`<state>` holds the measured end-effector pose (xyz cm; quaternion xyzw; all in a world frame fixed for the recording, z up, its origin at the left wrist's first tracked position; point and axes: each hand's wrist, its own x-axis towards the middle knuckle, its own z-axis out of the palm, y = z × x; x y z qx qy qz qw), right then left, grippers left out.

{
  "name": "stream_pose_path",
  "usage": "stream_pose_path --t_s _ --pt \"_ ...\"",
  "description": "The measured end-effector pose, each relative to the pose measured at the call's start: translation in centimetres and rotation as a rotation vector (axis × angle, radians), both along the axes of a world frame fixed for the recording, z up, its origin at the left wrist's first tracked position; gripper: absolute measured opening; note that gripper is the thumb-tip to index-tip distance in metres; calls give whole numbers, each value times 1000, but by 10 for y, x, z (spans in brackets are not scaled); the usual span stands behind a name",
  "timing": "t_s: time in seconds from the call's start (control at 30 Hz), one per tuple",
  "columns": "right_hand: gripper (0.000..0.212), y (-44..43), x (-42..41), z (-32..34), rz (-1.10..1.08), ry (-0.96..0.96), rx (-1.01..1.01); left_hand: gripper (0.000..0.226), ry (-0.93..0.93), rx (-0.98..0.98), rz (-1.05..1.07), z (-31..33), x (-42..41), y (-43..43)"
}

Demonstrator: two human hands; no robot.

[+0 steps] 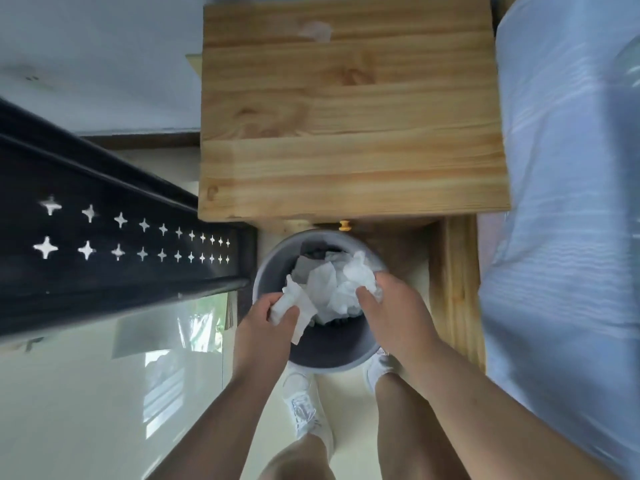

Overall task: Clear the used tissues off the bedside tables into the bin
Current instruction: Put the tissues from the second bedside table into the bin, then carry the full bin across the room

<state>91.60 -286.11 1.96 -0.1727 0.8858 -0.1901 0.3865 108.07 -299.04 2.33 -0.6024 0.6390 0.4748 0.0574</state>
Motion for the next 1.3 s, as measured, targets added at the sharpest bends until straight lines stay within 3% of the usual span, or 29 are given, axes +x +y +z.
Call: stream_pose_path --t_s 0.1,0.23,0.33,0.47,0.57,0.7,0.77,0.87,0.93,1.07,1.3 --pt "66 -2 1 -29 34 -148 3 20 -43 41 1 -26 15 2" --pt "83 -2 1 -50 89 -273 28 62 -43 129 -24 -37 26 2" --pt "64 7 -3 -52 6 -224 -13 53 -32 91 -43 -31 30 -2" --pt "39 20 -15 -48 -213 12 -126 41 -79 -139 -48 -28 33 -10" --pt "68 21 -21 -57 -293 -24 -95 61 -91 -173 -1 -36 34 -17" --pt "90 20 -25 -83 -331 -189 35 90 -146 -2 11 -61 29 -31" --pt "76 24 -25 -92 -331 -234 61 83 -155 70 44 -74 28 -34" --pt "9 27 -24 -101 -300 -240 53 36 -198 86 16 -88 30 -33" --pt "16 27 -26 -102 -248 -216 77 28 -216 69 5 -91 30 -33" --pt "16 31 -29 -87 -209 -181 98 32 -173 115 45 -72 30 -27" --pt "10 51 -13 25 -128 -242 39 36 -106 167 80 41 48 -15"
